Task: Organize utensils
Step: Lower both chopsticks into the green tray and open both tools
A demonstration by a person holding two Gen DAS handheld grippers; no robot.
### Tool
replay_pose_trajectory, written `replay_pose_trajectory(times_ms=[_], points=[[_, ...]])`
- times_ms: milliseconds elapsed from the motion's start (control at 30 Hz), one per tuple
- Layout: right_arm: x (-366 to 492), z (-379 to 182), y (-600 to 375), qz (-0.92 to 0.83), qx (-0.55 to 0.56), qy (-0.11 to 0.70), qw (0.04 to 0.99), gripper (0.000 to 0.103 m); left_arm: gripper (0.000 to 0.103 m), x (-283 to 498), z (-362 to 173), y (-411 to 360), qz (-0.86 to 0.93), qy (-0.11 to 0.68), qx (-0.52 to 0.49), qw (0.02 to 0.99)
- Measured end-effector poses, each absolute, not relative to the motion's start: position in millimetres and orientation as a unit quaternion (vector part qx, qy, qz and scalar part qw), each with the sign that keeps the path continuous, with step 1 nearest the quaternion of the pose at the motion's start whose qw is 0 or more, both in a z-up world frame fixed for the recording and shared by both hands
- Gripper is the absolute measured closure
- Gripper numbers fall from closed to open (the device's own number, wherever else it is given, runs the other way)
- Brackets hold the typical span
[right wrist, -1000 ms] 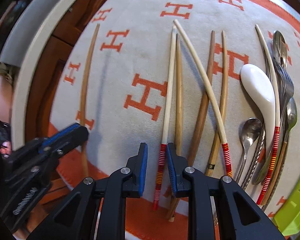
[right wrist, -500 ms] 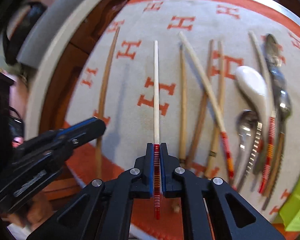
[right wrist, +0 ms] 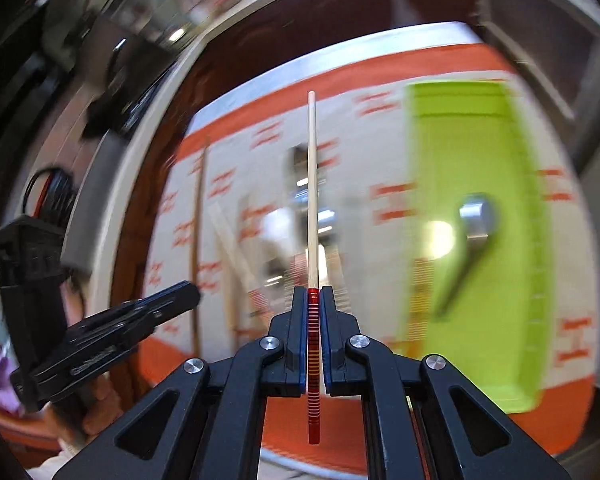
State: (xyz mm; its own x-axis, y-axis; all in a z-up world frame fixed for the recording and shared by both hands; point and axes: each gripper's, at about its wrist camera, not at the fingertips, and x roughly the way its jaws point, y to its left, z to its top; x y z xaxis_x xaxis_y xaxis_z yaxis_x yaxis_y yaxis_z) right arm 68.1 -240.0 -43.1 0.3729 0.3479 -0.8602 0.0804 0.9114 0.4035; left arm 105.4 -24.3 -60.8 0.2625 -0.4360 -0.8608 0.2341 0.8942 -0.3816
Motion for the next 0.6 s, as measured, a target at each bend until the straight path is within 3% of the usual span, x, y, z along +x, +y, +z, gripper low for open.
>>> replay_pose_trajectory(times_ms=[233, 600], points=[[59.5, -63.7, -323.6, -0.001, 0.205, 0.547, 0.812, 0.098, 0.098, 126.9, -71.2, -124.0, -0.256, 0.588, -0.059, 0.765], [66.7, -103.0, -348.4, -0.037, 0.196, 0.550, 0.811, 0.093, 0.098, 149.5, -110.4, -182.8, -0.239, 0.621, -0.041, 0.746]])
